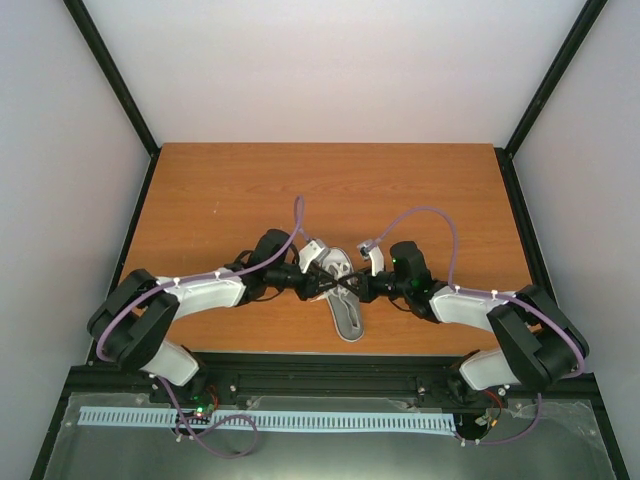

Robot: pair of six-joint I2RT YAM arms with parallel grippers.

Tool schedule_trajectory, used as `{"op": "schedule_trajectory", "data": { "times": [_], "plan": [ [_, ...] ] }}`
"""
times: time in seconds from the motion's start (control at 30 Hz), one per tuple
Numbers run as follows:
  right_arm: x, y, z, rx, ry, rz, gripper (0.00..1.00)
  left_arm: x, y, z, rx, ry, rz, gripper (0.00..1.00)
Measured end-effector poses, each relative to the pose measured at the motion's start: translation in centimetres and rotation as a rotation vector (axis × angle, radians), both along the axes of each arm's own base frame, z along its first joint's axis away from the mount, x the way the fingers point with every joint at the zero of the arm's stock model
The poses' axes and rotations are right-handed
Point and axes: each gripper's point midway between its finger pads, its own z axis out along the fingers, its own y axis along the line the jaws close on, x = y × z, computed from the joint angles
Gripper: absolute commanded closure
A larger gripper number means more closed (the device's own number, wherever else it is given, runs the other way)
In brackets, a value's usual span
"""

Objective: Tie the shoes

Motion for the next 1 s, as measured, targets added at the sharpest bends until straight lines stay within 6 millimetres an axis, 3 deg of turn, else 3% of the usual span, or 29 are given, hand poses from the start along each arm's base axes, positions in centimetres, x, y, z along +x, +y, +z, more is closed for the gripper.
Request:
{"op": "schedule_trajectory", "data": {
  "times": [0.47, 1.0],
  "plan": [
    [-0.1, 0.0, -0.2, 0.008, 0.012, 0.008, 0.97, 1.4, -0.1, -1.5, 0.058, -0.026, 0.034, 0.85],
    [0.0, -0.3, -0.4, 0.013, 0.026, 0.005, 0.97, 1.2, -0.2, -3.2, 0.092, -0.001, 0.0, 0.83]
  ]
}}
